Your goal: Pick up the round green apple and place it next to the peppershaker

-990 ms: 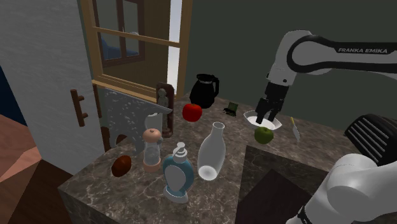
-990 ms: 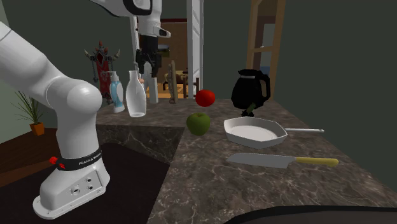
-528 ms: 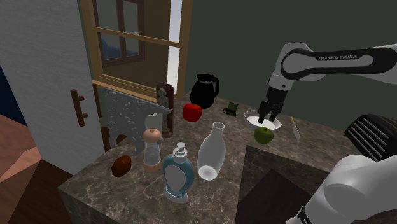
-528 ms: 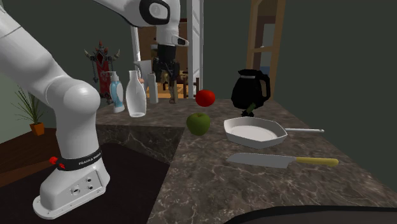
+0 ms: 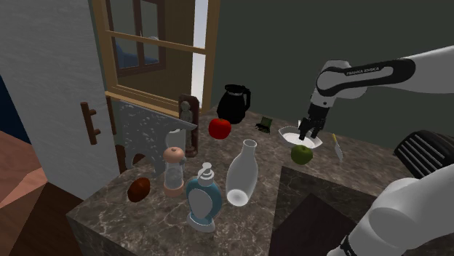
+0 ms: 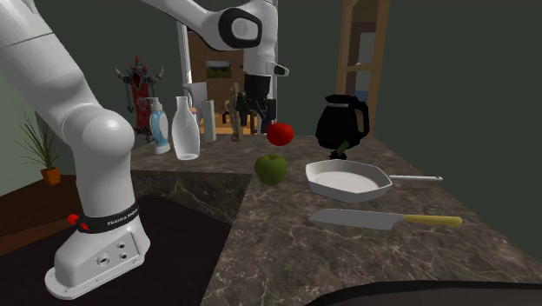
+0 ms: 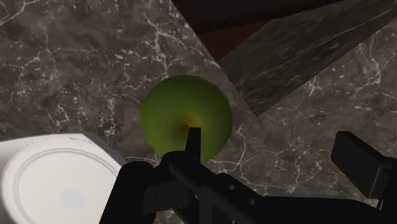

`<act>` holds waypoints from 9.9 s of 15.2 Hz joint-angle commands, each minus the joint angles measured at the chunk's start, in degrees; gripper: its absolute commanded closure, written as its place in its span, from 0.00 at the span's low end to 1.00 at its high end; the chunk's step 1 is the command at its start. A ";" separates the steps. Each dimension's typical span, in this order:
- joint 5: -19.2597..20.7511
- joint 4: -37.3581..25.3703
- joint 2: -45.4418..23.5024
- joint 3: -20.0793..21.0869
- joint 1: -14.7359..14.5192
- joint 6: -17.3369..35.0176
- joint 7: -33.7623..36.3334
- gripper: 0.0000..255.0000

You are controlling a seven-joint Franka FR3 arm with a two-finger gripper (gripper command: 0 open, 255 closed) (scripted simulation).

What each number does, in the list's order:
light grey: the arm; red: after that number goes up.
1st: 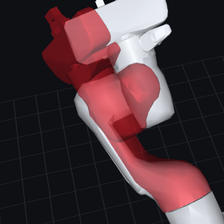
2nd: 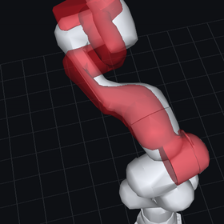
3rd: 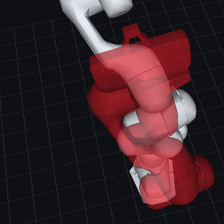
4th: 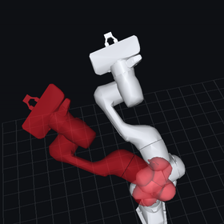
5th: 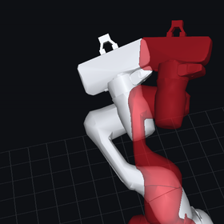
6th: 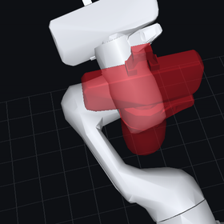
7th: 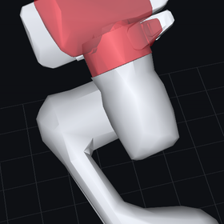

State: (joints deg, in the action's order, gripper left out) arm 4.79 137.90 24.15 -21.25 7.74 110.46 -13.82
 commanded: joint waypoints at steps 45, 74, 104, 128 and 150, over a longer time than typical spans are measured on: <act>-0.10 -8.30 -5.60 -3.80 1.09 -2.38 -4.52 1.00; -1.09 -30.94 -5.87 -2.14 0.24 -24.77 -3.91 1.00; -11.97 -24.71 2.64 25.20 -9.97 -25.49 32.54 1.00; -9.14 -53.10 -25.97 50.04 -21.21 -22.09 68.70 1.00; -5.63 -46.65 -32.27 52.39 -24.72 -9.78 73.90 1.00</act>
State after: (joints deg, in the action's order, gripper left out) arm -0.62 89.92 -8.52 31.17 -17.11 99.68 60.25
